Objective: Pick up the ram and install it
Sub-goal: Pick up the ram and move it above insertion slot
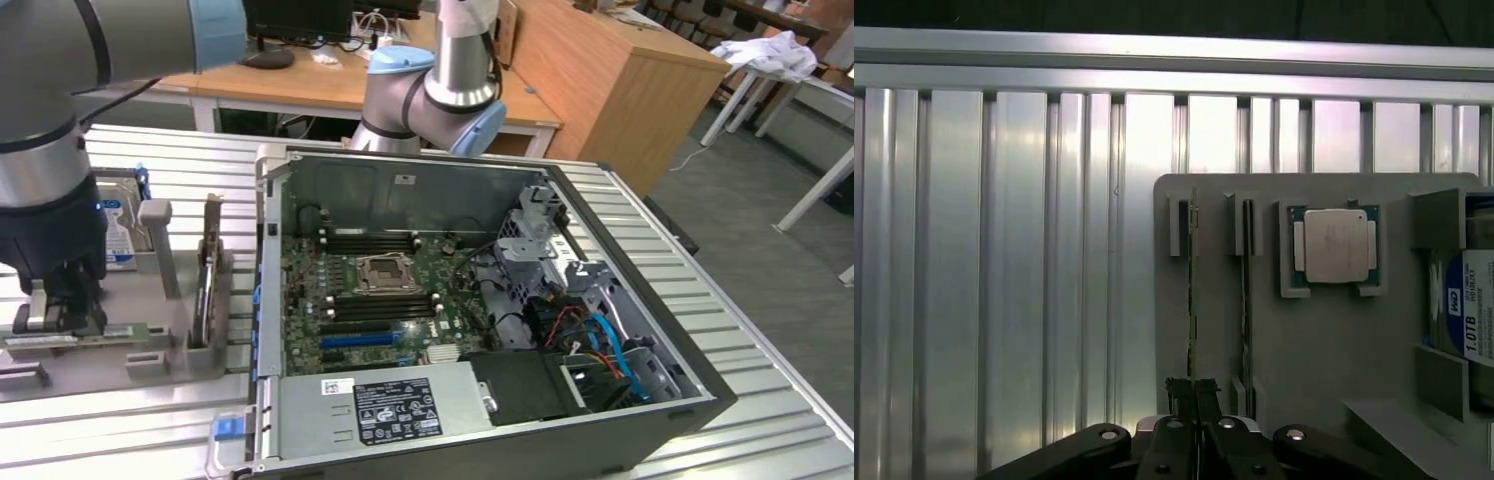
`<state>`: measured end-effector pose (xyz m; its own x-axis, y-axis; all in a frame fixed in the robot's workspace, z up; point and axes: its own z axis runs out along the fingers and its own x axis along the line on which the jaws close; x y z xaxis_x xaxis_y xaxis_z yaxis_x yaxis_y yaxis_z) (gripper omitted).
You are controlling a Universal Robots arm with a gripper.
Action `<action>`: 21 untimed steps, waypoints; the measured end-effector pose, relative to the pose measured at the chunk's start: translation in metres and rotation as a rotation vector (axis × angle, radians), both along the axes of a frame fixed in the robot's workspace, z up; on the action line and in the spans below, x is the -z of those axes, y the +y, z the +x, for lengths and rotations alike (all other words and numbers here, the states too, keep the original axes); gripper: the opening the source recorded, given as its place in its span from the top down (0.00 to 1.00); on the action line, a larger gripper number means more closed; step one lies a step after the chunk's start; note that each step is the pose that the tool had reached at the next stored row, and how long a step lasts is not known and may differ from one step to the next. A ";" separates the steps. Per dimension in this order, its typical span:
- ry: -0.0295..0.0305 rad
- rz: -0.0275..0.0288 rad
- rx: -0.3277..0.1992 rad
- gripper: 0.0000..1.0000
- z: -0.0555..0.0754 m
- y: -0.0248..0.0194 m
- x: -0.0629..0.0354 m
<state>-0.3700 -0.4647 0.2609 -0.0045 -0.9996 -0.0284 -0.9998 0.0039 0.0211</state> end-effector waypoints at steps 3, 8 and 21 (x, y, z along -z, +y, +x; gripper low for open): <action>-0.0001 0.0000 0.000 0.88 0.000 0.0000 -0.0076; 0.0000 0.0000 0.000 0.88 0.000 0.0000 -0.0192; 0.0000 0.0000 0.000 0.88 0.000 0.0000 -0.0465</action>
<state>-0.3697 -0.4648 0.3073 -0.0044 -0.9996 -0.0284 -0.9998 0.0038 0.0211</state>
